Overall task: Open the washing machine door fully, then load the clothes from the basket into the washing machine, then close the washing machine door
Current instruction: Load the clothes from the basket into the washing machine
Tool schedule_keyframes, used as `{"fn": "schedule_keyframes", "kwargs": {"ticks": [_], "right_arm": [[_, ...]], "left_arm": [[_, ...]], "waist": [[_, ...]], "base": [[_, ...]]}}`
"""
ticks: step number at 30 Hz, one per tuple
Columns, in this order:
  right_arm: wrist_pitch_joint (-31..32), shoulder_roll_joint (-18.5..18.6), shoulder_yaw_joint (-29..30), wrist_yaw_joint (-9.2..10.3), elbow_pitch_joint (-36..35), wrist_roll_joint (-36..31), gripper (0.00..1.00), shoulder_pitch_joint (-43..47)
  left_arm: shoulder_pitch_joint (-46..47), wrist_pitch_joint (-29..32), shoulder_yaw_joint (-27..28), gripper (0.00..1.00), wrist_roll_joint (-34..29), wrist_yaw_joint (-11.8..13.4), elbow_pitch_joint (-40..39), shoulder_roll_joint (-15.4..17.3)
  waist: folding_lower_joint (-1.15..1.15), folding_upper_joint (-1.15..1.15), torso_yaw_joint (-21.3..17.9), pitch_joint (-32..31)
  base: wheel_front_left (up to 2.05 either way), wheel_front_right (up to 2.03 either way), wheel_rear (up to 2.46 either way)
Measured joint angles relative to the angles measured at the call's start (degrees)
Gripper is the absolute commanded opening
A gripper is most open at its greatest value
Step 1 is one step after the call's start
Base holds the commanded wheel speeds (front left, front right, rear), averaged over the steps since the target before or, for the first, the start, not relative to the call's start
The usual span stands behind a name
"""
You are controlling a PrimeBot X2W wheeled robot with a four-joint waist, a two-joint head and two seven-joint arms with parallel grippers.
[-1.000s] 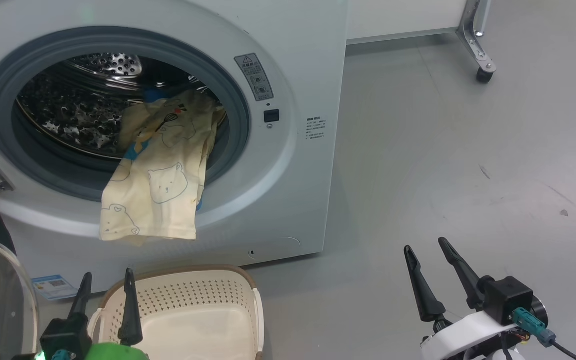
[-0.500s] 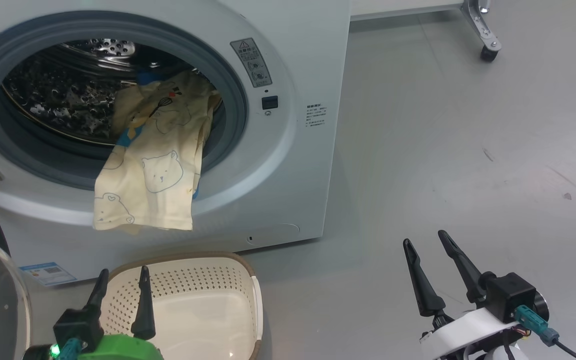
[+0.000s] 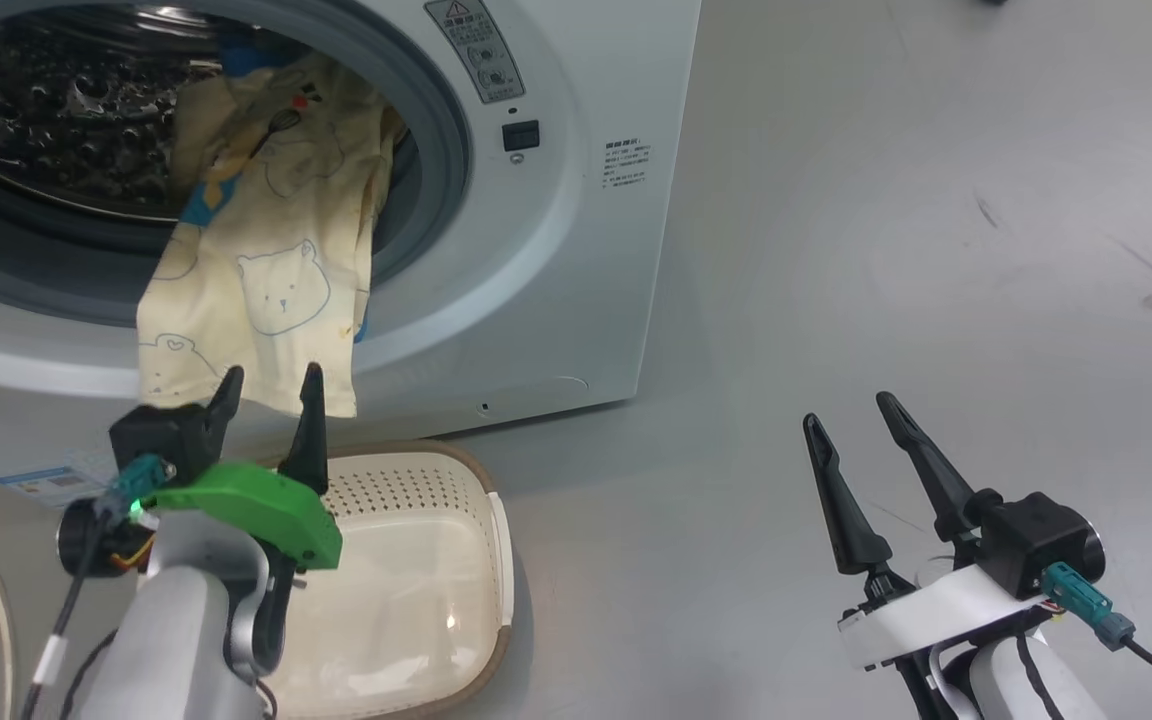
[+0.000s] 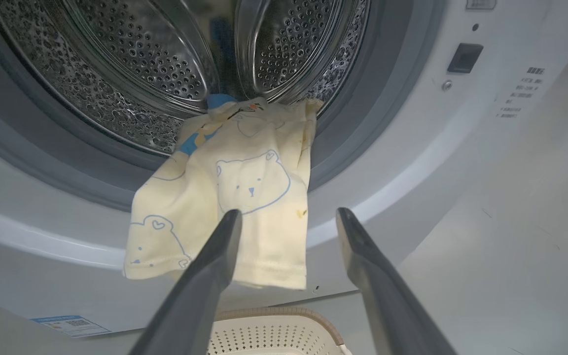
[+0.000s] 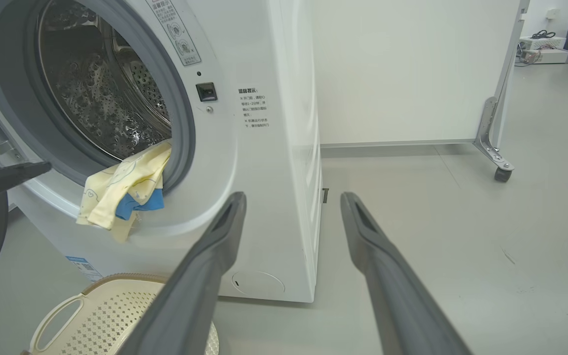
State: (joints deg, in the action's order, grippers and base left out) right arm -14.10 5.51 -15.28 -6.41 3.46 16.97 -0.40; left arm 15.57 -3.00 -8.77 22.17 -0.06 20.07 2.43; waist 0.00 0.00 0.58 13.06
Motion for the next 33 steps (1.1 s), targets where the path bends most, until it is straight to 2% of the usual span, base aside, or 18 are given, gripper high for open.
{"fn": "schedule_keyframes", "kwargs": {"ticks": [5, 9, 24, 33], "right_arm": [[0.00, 0.03, -0.53, -0.05, -0.48, 0.00, 1.00, -2.13], [0.00, -0.01, -1.20, -0.08, -0.87, 0.01, 1.00, -4.24], [-0.09, -0.49, -3.12, -0.55, -0.76, 1.15, 1.00, -9.80], [-0.18, -0.73, -3.54, -0.56, 0.03, 1.67, 1.00, -12.40]], "left_arm": [[7.53, 4.16, 1.46, 1.00, 0.62, 0.01, 2.40, 0.05], [13.17, 7.38, 2.97, 1.00, 0.77, 0.29, 4.74, 1.42], [26.10, 20.39, 4.78, 1.00, -0.19, 1.63, 13.16, 9.98], [31.96, 29.09, 6.10, 1.00, -0.11, 2.88, 17.79, 13.47]], "waist": [[0.00, 0.00, -0.90, 3.21], [0.00, 0.00, -2.01, 5.69], [0.01, 0.00, -8.22, 14.17], [0.01, 0.00, -11.62, 18.39]], "base": [[0.00, 0.00, 0.00], [0.00, 0.00, 0.00], [0.00, 0.00, 0.00], [0.00, 0.00, 0.00]]}}
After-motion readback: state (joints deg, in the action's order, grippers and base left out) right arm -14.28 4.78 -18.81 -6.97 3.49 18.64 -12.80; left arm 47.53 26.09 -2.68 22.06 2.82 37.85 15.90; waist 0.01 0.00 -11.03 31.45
